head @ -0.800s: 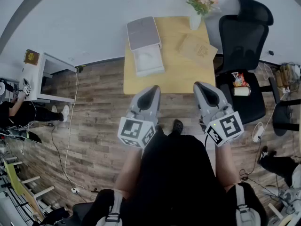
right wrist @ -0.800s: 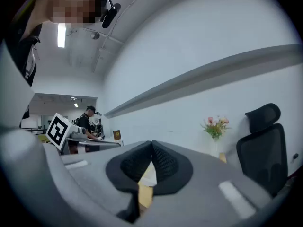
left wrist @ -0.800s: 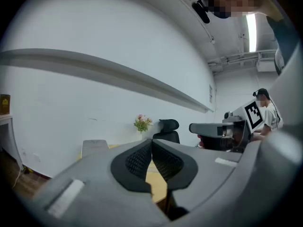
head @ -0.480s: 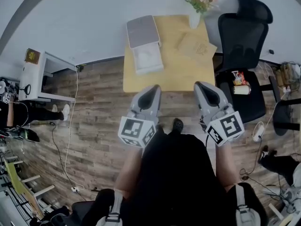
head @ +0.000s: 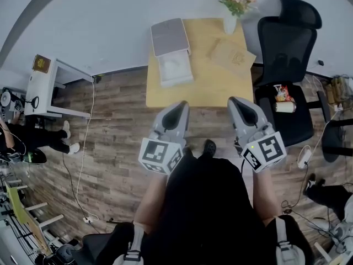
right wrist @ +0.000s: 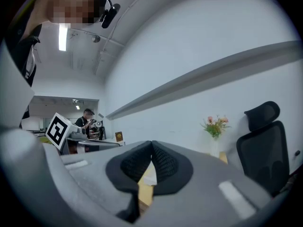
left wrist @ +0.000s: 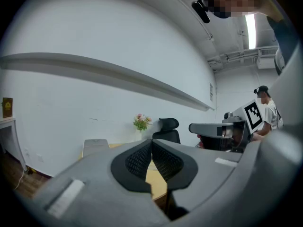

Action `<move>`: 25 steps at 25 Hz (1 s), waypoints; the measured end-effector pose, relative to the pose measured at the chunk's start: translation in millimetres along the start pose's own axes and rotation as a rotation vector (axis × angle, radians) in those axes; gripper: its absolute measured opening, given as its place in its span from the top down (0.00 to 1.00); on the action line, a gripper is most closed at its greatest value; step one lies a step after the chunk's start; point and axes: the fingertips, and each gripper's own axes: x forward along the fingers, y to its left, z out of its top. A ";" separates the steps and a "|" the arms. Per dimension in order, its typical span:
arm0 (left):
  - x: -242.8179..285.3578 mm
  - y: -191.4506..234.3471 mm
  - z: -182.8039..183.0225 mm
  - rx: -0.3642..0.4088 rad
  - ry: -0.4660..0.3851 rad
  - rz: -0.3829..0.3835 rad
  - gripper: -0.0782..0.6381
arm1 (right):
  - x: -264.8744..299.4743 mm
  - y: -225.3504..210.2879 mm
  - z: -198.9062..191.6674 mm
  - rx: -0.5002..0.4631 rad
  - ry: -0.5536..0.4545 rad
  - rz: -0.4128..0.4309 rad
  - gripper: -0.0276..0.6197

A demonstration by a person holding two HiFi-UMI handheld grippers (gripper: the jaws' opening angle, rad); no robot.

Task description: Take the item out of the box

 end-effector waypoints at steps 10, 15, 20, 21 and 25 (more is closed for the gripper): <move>-0.3 -1.8 -4.8 -0.009 0.012 0.004 0.88 | -0.2 -0.2 0.7 0.021 -0.012 0.005 0.95; 7.4 4.7 -10.5 -0.013 0.032 -0.012 0.88 | 8.3 -8.7 -4.0 0.056 0.008 -0.017 0.95; 15.1 19.7 -9.8 -0.017 0.037 -0.027 0.88 | 23.2 -9.3 -4.9 0.075 0.014 -0.025 0.95; 17.9 24.3 -10.1 -0.018 0.038 -0.031 0.88 | 27.4 -9.3 -4.6 0.074 0.014 -0.026 0.95; 32.8 44.0 -11.5 -0.027 0.047 -0.048 0.88 | 47.0 -14.3 -6.1 0.077 0.022 -0.040 0.95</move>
